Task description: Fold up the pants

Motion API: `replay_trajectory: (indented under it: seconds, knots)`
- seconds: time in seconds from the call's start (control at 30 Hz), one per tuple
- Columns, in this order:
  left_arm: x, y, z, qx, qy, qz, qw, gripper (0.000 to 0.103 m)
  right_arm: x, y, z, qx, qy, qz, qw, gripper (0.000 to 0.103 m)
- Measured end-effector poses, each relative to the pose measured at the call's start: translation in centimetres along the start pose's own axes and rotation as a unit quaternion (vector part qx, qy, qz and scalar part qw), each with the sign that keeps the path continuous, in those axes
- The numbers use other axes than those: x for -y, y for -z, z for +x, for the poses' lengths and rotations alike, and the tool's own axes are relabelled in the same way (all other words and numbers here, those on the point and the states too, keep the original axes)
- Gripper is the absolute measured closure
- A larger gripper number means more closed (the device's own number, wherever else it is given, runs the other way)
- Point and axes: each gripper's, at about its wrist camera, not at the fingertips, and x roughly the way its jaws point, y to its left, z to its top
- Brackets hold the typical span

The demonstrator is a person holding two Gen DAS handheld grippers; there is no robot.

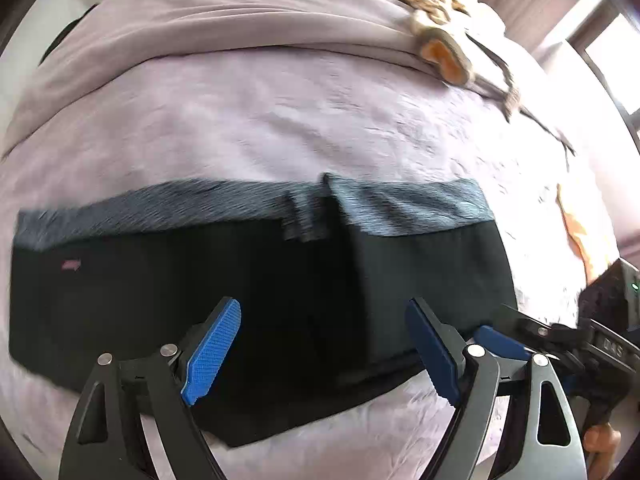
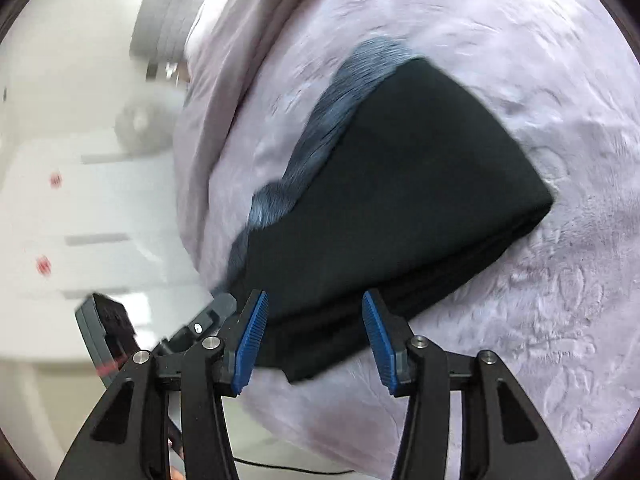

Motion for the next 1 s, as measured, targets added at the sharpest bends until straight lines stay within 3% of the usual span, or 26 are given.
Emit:
replay_trajectory:
  seconds: [0.03,0.1,0.13,0.2,0.23,0.27,0.33,0.43,0.53,0.67,0.7,0.73,0.77,0.8,0.87,0.93,1.0]
  knots:
    - [0.5,-0.2,0.8,-0.009,-0.002,0.007,0.9999,0.02,0.8,-0.6,0.2,-0.001,-0.007,0.016,1.0,0.049]
    - [1.0,-0.4,2.3,-0.033,0.0,0.012,0.9994,0.044,2.0,-2.0,0.9,-0.002,-0.024,0.045,0.999,0.049]
    - [1.1,-0.5,3.2,-0.051,0.002,0.012,0.9986,0.061,2.8,-1.5,0.9,-0.002,-0.035,0.061,0.998,0.05]
    - [1.7,-0.2,4.2,-0.07,0.018,0.007,0.9973,0.076,4.6,-1.0,1.3,0.001,-0.057,0.105,0.993,0.064]
    - [2.3,0.0,4.0,-0.072,0.019,0.008,0.9972,0.076,5.4,-1.0,1.8,0.001,-0.063,0.129,0.99,0.087]
    - [2.6,0.1,3.8,-0.069,0.012,0.012,0.9975,0.076,5.3,-0.2,2.1,-0.001,-0.058,0.14,0.988,0.097]
    - [3.0,0.4,2.4,-0.058,-0.001,0.02,0.9981,0.076,5.5,-0.1,1.9,-0.001,-0.061,0.145,0.988,0.098]
    - [2.6,1.9,0.8,-0.039,-0.003,0.02,0.999,0.076,2.5,0.1,1.3,-0.021,-0.057,0.065,0.996,0.098]
    - [1.5,3.3,2.8,-0.053,-0.033,0.015,0.9979,0.076,2.0,0.7,1.9,-0.042,-0.036,0.041,0.998,0.098]
    - [0.9,3.9,4.6,-0.055,-0.038,0.002,0.9978,0.076,4.7,0.4,5.2,-0.057,-0.004,0.057,0.997,0.098]
    - [1.1,3.8,4.3,-0.052,-0.04,0.005,0.9978,0.075,5.1,0.1,5.6,-0.061,-0.002,0.062,0.996,0.098]
    - [1.4,3.8,3.8,-0.045,-0.046,0.015,0.9978,0.064,5.3,-0.1,5.4,-0.065,-0.003,0.062,0.996,0.098]
    - [1.6,3.9,3.2,-0.038,-0.057,0.022,0.9974,0.039,4.6,-0.5,5.0,-0.078,-0.001,0.044,0.996,0.096]
    - [1.5,3.9,2.7,-0.03,-0.067,0.026,0.997,0.03,3.6,-0.7,4.8,-0.095,0.005,0.018,0.995,0.094]
    - [1.4,3.7,1.1,-0.01,-0.066,0.028,0.9974,0.028,2.5,-1.0,3.9,-0.129,0.015,-0.027,0.991,0.07]
    - [1.2,3.1,-0.3,0.004,-0.065,0.024,0.9975,0.028,0.8,-2.1,1.9,-0.14,-0.017,-0.077,0.987,0.065]
    - [1.6,2.0,-1.7,0.024,-0.066,0.023,0.9973,0.028,-0.5,-4.2,-0.9,-0.112,-0.044,-0.116,0.986,0.061]
